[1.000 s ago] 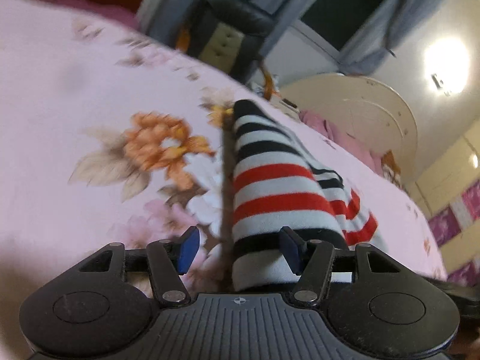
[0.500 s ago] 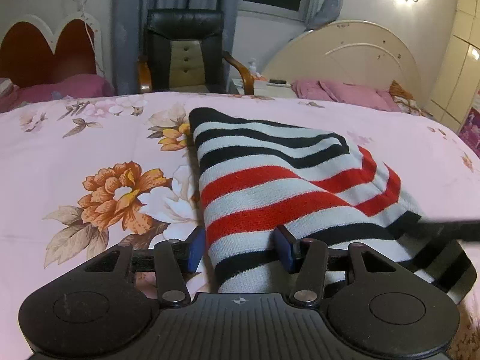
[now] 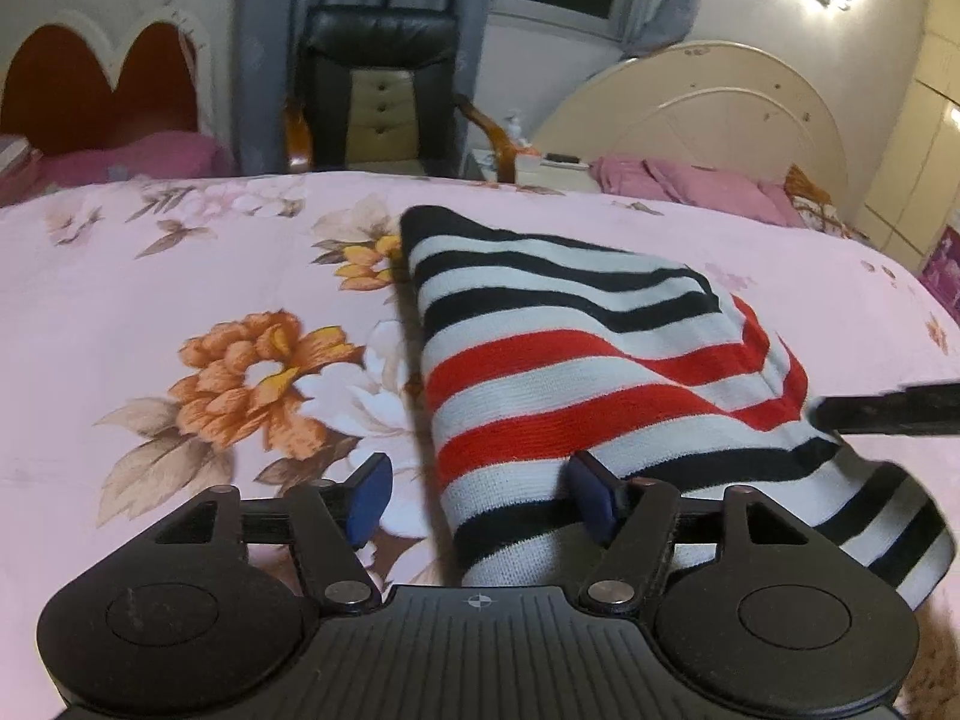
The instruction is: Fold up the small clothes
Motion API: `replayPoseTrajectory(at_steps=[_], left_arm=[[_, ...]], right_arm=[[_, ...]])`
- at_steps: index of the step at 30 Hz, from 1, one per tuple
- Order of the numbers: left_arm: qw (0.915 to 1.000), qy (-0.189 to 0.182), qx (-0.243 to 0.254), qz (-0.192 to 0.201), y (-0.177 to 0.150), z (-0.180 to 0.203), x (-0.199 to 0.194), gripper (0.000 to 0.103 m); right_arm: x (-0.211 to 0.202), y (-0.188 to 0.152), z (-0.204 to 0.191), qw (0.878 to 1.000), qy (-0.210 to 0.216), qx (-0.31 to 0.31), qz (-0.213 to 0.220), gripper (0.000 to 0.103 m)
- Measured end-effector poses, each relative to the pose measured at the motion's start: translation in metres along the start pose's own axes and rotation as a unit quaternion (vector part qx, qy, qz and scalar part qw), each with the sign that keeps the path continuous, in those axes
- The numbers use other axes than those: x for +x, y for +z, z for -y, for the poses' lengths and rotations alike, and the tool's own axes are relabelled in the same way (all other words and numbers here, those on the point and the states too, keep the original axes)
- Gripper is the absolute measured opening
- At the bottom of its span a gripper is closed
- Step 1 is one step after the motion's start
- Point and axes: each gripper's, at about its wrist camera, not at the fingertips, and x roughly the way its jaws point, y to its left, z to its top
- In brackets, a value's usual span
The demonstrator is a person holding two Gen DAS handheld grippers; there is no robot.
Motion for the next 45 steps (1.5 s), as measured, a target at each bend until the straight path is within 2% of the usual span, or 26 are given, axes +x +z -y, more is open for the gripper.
replayPoseTrajectory(at_steps=[1,4,6,7,9,10,11,12,16,19,28,30,31,39,45], left_arm=[[1.0,-0.004,0.003,0.008,0.0,0.002,-0.01,0.063],[0.999,-0.037,0.009,0.025,-0.012,0.008,-0.039,0.062],[0.9984,-0.054,0.011,0.015,-0.025,0.013,-0.044,0.062],[0.9987,-0.047,0.02,0.001,-0.033,0.016,-0.04,0.062],[0.999,-0.03,0.028,-0.016,-0.05,0.016,-0.028,0.062],[0.9992,-0.035,0.015,-0.015,-0.055,0.012,-0.026,0.063],[0.9993,-0.036,0.001,-0.013,-0.058,0.009,-0.026,0.067],[0.9993,-0.036,-0.002,-0.013,-0.058,0.007,-0.026,0.069],[0.9996,-0.027,0.001,-0.009,-0.058,0.008,-0.031,0.071],[0.9997,-0.019,0.006,-0.011,-0.06,0.011,-0.034,0.071],[0.9999,-0.005,0.011,-0.012,-0.06,0.016,-0.035,0.072],[0.9998,0.007,0.014,-0.014,-0.059,0.017,-0.035,0.085],[0.9996,0.016,0.018,-0.013,-0.059,0.018,-0.035,0.087],[0.9997,0.02,0.013,-0.011,-0.06,0.015,-0.035,0.092],[0.9997,0.016,0.018,0.006,-0.051,0.017,-0.044,0.092]], right_arm=[[-0.007,0.0,-0.003,1.0,0.008,-0.001,0.008,0.014],[-0.044,-0.015,-0.004,0.998,0.045,-0.014,0.038,0.014],[-0.061,-0.028,-0.004,0.996,0.072,-0.022,0.043,0.014],[-0.059,-0.035,-0.005,0.996,0.078,-0.03,0.035,0.014],[-0.046,-0.051,-0.004,0.997,0.052,-0.053,0.003,0.012],[-0.034,-0.059,-0.001,0.998,0.034,-0.052,-0.02,0.012],[-0.029,-0.064,0.005,0.998,0.039,-0.037,-0.025,0.012],[-0.03,-0.065,0.008,0.998,0.045,-0.024,-0.02,0.012],[-0.035,-0.061,0.001,0.998,0.033,-0.051,-0.018,0.012],[-0.039,-0.059,0.002,0.998,0.037,-0.051,-0.012,0.016],[-0.04,-0.063,0.004,0.998,0.037,-0.051,-0.024,0.023],[-0.039,-0.062,0.005,0.998,0.033,-0.051,-0.025,0.027],[-0.039,-0.062,0.006,0.998,0.033,-0.05,-0.026,0.029],[-0.042,-0.057,0.023,0.997,0.067,-0.018,-0.024,0.039],[-0.036,-0.049,0.049,0.989,0.125,0.072,-0.021,0.041]])
